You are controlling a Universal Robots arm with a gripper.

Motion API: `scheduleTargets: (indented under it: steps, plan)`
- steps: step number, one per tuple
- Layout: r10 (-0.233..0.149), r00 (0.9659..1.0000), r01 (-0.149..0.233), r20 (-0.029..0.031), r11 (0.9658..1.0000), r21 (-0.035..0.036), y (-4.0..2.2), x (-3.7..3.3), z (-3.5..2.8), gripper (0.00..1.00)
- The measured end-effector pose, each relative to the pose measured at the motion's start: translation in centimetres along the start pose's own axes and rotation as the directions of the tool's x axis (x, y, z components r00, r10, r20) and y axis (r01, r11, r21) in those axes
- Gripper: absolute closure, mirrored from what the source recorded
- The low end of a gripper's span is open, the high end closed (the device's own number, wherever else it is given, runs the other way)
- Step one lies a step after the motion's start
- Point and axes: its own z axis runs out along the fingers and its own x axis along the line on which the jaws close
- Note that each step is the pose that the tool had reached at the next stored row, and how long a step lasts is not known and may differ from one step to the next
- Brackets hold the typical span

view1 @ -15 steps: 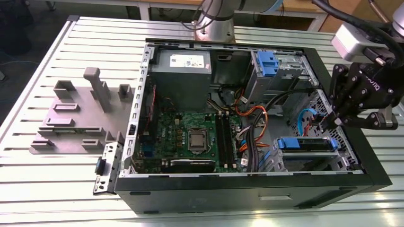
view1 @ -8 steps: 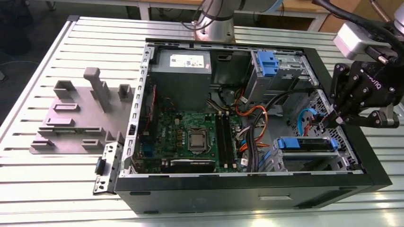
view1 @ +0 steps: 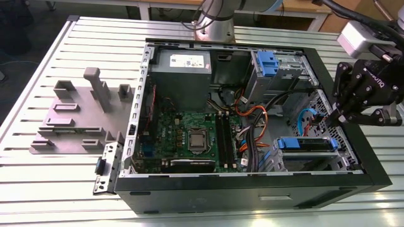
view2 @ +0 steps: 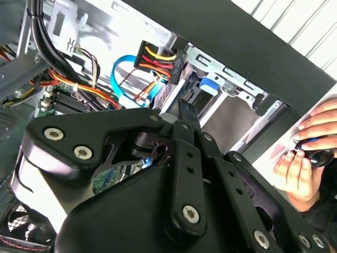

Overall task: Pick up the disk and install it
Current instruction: 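Insert the first disk wire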

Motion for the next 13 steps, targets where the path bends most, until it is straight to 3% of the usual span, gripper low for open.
scheduleTargets:
  steps: [6, 9, 12, 13]
  plan:
    - [0.000, 1.0000, 0.000, 0.0000, 1.0000, -0.0007, -0.50, -0.25, -0.02, 0.89]
    - [0.000, 1.0000, 0.000, 0.0000, 1.0000, -0.0008, -0.52, -0.25, -0.03, 0.76]
    - [-0.002, 1.0000, 0.002, -0.0001, 1.0000, -0.0007, -0.58, -0.26, -0.03, 0.75]
    - [-0.005, 1.0000, 0.005, -0.0002, 1.0000, -0.0006, -0.61, -0.25, -0.03, 0.69]
